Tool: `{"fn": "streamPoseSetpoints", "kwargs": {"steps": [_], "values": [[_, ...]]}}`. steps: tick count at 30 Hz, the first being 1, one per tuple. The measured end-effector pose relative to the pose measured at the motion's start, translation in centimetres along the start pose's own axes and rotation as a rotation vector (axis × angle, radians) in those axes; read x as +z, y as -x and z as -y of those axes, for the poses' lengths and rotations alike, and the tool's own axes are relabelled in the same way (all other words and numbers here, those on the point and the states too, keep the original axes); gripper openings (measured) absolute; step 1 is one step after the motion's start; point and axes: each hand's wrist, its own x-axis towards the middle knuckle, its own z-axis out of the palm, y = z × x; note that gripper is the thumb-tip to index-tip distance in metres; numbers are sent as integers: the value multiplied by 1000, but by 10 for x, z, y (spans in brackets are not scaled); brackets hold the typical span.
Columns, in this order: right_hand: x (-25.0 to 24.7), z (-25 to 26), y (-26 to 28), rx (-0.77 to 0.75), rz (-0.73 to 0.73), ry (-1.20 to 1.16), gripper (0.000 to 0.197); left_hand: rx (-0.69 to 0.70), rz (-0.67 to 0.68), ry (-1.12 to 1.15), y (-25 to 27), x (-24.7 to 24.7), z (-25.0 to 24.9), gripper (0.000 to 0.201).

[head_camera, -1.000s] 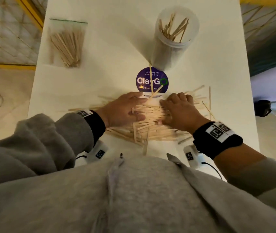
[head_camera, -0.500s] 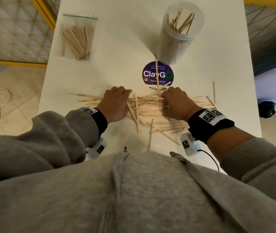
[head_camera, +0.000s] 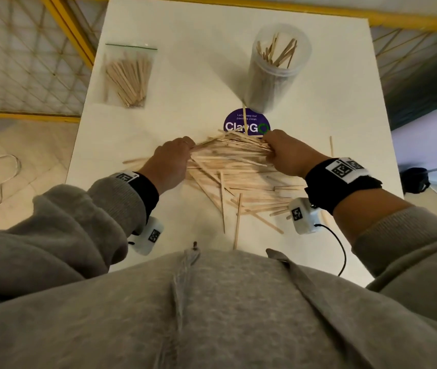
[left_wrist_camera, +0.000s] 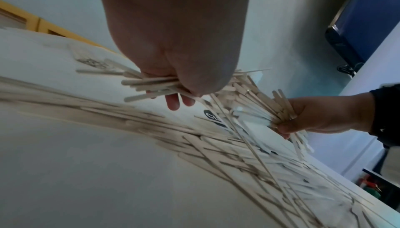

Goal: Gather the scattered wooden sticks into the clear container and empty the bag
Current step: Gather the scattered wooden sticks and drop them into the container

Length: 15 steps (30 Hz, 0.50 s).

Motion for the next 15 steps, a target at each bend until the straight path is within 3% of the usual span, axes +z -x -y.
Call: {"fn": "streamPoseSetpoints", "kwargs": {"steps": [3, 7, 15], "values": [[-7, 3, 0, 35, -107, -142, 15, -51, -69, 135, 1, -5, 1, 28], [-15, 14, 4, 83, -239, -295, 21, -170, -171, 328, 2, -11, -8, 23], [-27, 34, 1, 90, -292, -554, 13, -238, -302, 274, -8, -18, -41, 22]]}}
